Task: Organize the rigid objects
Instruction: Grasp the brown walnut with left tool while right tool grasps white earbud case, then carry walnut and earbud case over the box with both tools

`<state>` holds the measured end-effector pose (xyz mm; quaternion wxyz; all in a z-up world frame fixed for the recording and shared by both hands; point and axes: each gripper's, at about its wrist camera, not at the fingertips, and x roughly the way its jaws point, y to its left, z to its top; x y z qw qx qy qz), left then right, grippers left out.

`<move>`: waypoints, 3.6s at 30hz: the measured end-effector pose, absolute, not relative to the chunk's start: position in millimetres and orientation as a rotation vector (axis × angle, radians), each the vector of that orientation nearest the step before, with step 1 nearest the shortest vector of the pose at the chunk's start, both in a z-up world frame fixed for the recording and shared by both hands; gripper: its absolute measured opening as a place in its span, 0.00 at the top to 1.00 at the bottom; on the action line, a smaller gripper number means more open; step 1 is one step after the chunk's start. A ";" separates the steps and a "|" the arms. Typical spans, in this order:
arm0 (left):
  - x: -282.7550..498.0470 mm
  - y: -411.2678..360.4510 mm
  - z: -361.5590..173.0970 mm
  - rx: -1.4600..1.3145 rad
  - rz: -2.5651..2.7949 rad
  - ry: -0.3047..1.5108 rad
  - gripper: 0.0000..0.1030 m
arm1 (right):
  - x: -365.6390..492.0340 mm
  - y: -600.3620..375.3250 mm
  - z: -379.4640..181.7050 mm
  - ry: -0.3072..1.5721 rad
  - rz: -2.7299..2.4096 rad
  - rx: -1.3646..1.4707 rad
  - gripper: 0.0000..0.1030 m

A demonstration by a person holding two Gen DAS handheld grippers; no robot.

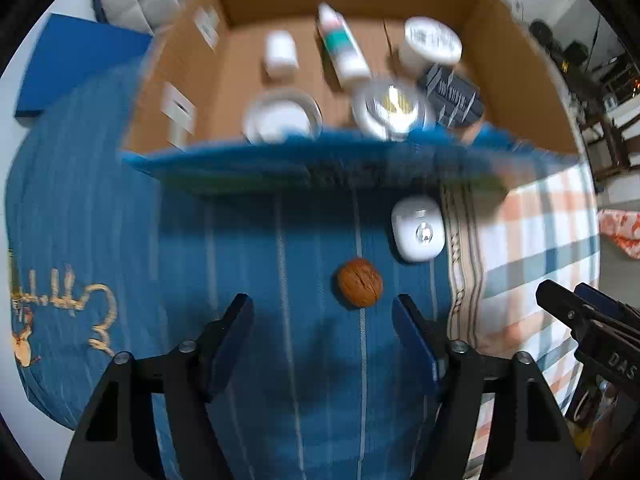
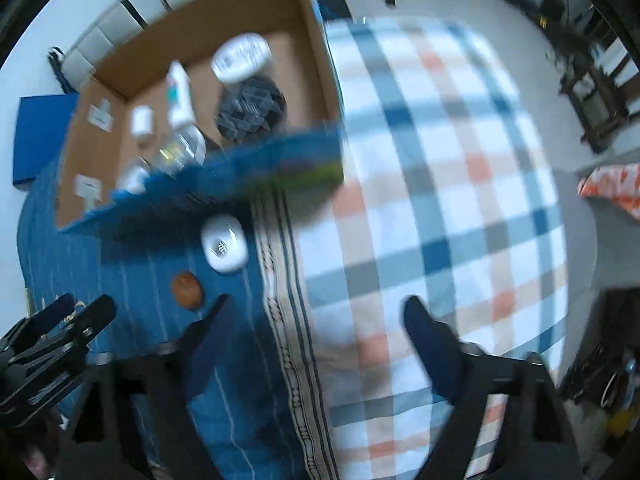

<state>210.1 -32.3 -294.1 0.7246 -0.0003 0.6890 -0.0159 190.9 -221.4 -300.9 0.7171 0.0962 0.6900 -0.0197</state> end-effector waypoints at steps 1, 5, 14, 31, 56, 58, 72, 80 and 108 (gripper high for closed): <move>211.9 -36.0 -303.3 0.001 -0.038 1.532 0.33 | 190.0 -222.9 -310.9 1.540 -0.044 0.225 0.23; 221.0 -50.9 -339.7 0.005 -0.060 1.599 0.33 | 190.7 -225.2 -331.4 1.556 -0.039 0.249 0.23; 223.2 -41.3 -372.3 -0.002 -0.023 1.615 0.68 | 205.5 -197.7 -344.0 1.530 0.025 0.292 0.23; 211.4 17.1 -374.3 -0.125 0.095 1.611 0.68 | 224.9 -108.2 -386.9 1.481 0.003 0.123 0.53; 147.6 -24.7 -381.2 -0.140 -0.034 1.694 0.68 | 141.5 -125.5 -407.6 1.715 -0.064 0.023 0.52; 151.1 -20.5 -383.7 -0.139 -0.035 1.694 0.68 | 142.9 -121.9 -408.8 1.726 -0.077 0.031 0.52; 152.9 -26.5 -370.5 -0.136 -0.035 1.677 0.68 | 159.9 -131.5 -398.0 1.728 -0.053 -0.018 0.52; 142.8 -31.9 -314.4 -0.120 -0.089 1.581 0.68 | 133.8 -125.5 -342.6 1.613 0.019 -0.042 0.53; 203.4 -9.3 -140.6 -0.177 -0.210 1.260 0.68 | 174.8 -152.4 -164.8 1.285 0.145 0.179 0.53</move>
